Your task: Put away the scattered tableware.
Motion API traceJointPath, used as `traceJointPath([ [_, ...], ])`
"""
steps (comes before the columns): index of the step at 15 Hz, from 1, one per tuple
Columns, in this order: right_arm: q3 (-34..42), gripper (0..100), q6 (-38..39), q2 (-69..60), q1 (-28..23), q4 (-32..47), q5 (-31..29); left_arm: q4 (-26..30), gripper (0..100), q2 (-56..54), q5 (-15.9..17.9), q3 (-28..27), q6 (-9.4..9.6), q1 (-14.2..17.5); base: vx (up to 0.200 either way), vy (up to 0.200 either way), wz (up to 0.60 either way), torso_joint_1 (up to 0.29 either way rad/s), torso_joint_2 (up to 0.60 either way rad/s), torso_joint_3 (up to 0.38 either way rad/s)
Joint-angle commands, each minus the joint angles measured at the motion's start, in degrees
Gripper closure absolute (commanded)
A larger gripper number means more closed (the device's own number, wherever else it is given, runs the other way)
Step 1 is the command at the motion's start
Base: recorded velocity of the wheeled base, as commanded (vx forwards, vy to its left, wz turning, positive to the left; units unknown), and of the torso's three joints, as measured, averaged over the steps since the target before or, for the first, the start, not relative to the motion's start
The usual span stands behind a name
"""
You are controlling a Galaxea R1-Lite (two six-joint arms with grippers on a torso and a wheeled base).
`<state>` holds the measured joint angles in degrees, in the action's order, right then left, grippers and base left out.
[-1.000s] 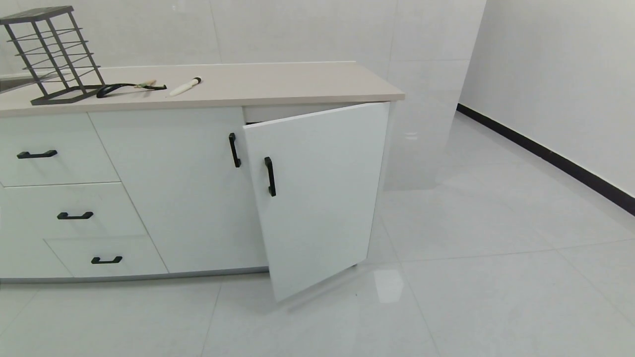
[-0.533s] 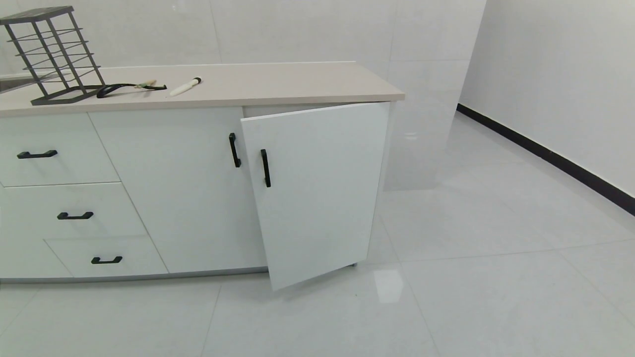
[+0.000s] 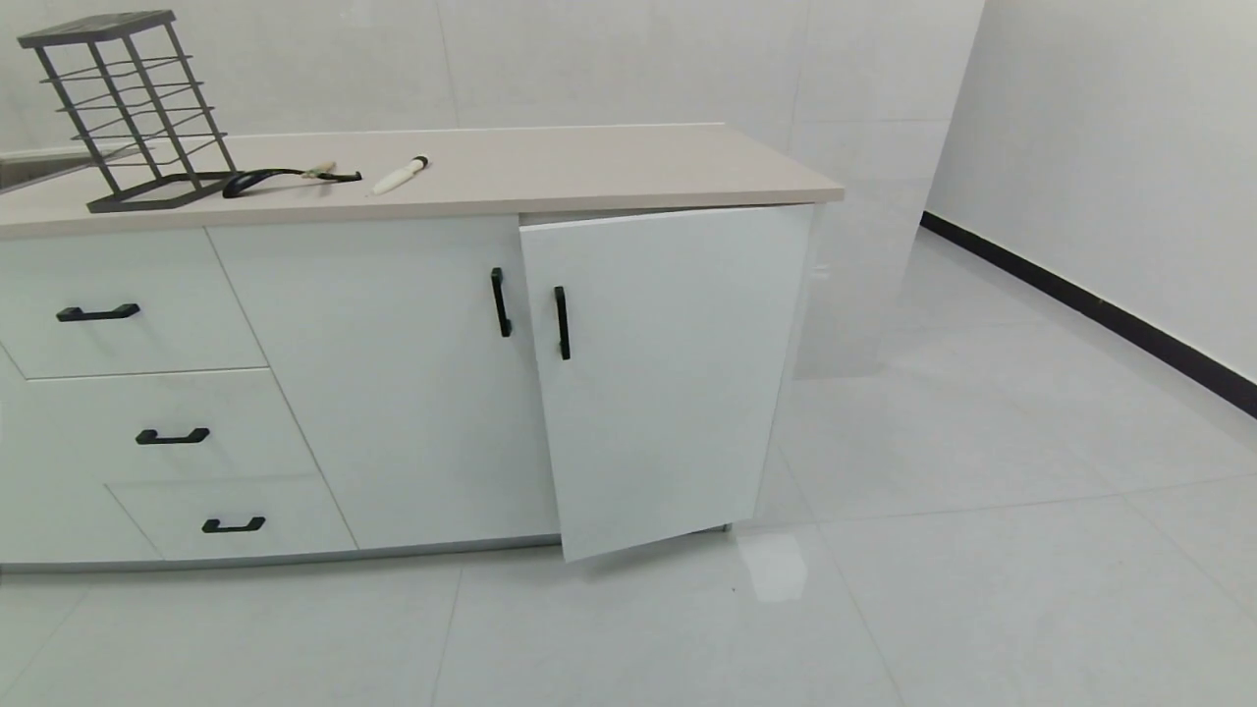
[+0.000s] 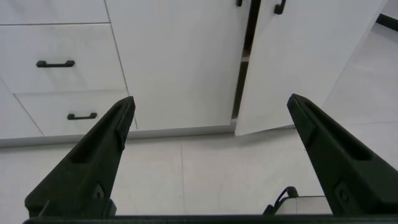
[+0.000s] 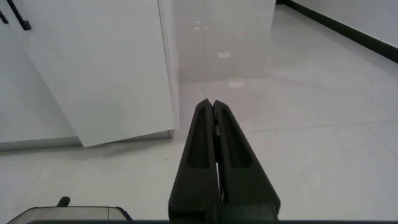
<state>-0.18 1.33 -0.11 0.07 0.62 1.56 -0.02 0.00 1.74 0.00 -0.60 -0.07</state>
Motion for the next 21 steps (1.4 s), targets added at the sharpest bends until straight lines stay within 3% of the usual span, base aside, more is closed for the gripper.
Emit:
traceJointPath([
  [1, 0.01, 100, -0.01, 0.11, 0.01, -0.01, 0.02, 0.02, 0, 0.0, 0.01, 0.0, -0.02, -0.01, 0.0, 0.2, 0.0, 0.002, 0.01, 0.007],
  [10, 0.01, 100, -0.01, 0.11, 0.01, -0.01, 0.02, 0.02, 0, 0.0, 0.01, 0.0, -0.02, -0.01, 0.2, 0.022, 0.0, 0.001, 0.0, 0.002],
  [14, 0.01, 100, 0.08, 0.11, -0.07, -0.01, 0.02, 0.02, 0, 0.0, 0.01, 0.0, 0.07, -0.01, 0.0, 0.2, 0.45, 0.005, 0.0, 0.0],
  [21, 0.01, 100, 0.08, 0.11, -0.07, -0.01, 0.02, 0.02, 0, 0.0, 0.01, 0.0, 0.07, -0.01, 0.0, 0.143, 0.0, 0.004, 0.0, 0.001],
])
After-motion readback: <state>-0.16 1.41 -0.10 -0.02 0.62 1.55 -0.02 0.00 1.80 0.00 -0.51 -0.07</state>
